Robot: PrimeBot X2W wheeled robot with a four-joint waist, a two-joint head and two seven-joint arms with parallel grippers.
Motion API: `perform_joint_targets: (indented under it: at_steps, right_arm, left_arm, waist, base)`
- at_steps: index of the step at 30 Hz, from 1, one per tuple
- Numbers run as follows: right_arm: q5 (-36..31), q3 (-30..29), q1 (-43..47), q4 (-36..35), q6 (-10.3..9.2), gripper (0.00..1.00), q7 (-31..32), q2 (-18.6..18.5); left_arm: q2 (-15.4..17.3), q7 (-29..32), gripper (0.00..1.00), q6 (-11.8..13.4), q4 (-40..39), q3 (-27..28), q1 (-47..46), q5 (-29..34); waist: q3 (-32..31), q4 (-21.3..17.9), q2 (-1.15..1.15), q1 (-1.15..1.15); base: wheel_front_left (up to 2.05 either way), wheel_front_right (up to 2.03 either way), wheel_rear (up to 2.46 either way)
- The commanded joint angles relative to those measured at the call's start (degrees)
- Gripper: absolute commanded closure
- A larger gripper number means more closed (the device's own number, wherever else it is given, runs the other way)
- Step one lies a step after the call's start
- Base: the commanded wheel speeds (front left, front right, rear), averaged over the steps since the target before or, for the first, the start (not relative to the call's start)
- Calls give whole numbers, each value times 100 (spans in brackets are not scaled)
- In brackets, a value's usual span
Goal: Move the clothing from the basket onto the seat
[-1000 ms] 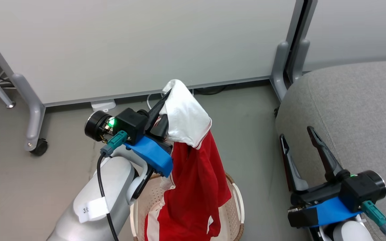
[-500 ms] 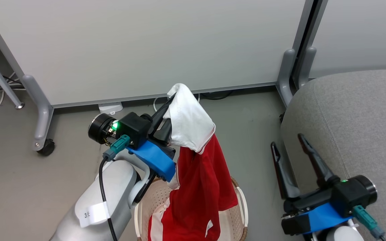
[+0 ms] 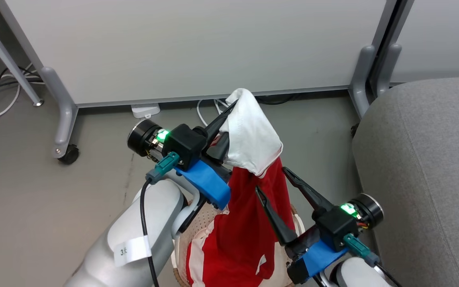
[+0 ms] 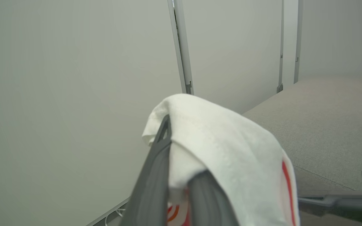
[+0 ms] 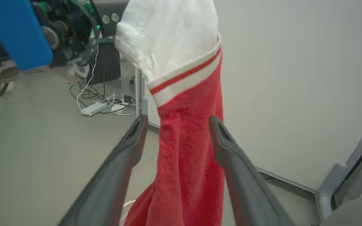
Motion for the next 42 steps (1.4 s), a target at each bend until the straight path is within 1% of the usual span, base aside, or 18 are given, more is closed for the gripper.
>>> perform_joint_targets:
  at_steps: [1, 6, 16, 17, 18, 24, 42]
  right_arm:
    - [-131, 68, -242, 259, 1, 0, -18, -63]
    - [-411, -76, -800, 808, 1, 0, -19, -55]
    - [-498, -354, -1487, 1015, 1, 0, -18, 5]
    - [-486, -327, -1529, 1097, 1, 58, -18, 8]
    - [-460, -299, -1569, 1179, 1, 100, -19, 9]
    - [-271, -242, -1557, 1319, 1, 100, -19, 10]
    - [-65, -175, -1506, 1240, 1, 100, -19, 10]
  left_arm:
    - [-52, -29, 100, -7, -41, -36, -129, 5]
    - [-183, -29, 100, -7, -108, -147, -259, 15]
    - [-320, -29, 100, -7, -189, -255, -338, 45]
    - [-327, -29, 100, -7, -194, -259, -343, 41]
    - [-332, -29, 100, -7, -198, -262, -342, 34]
    - [-299, -30, 100, -7, -172, -214, -362, 66]
    - [-270, -30, 100, -7, -132, -222, -338, 107]
  waist:
    - [95, 105, 0, 0]
    - [254, 282, 0, 0]
    - [427, 448, 0, 0]
    - [433, 457, 0, 0]
    - [434, 464, 0, 0]
    - [423, 477, 0, 0]
    - [399, 413, 0, 0]
  base:
    - [0, 0, 0]
    - [0, 0, 0]
    - [0, 0, 0]
    - [0, 0, 0]
    - [0, 0, 0]
    - [0, 0, 0]
    - [0, 0, 0]
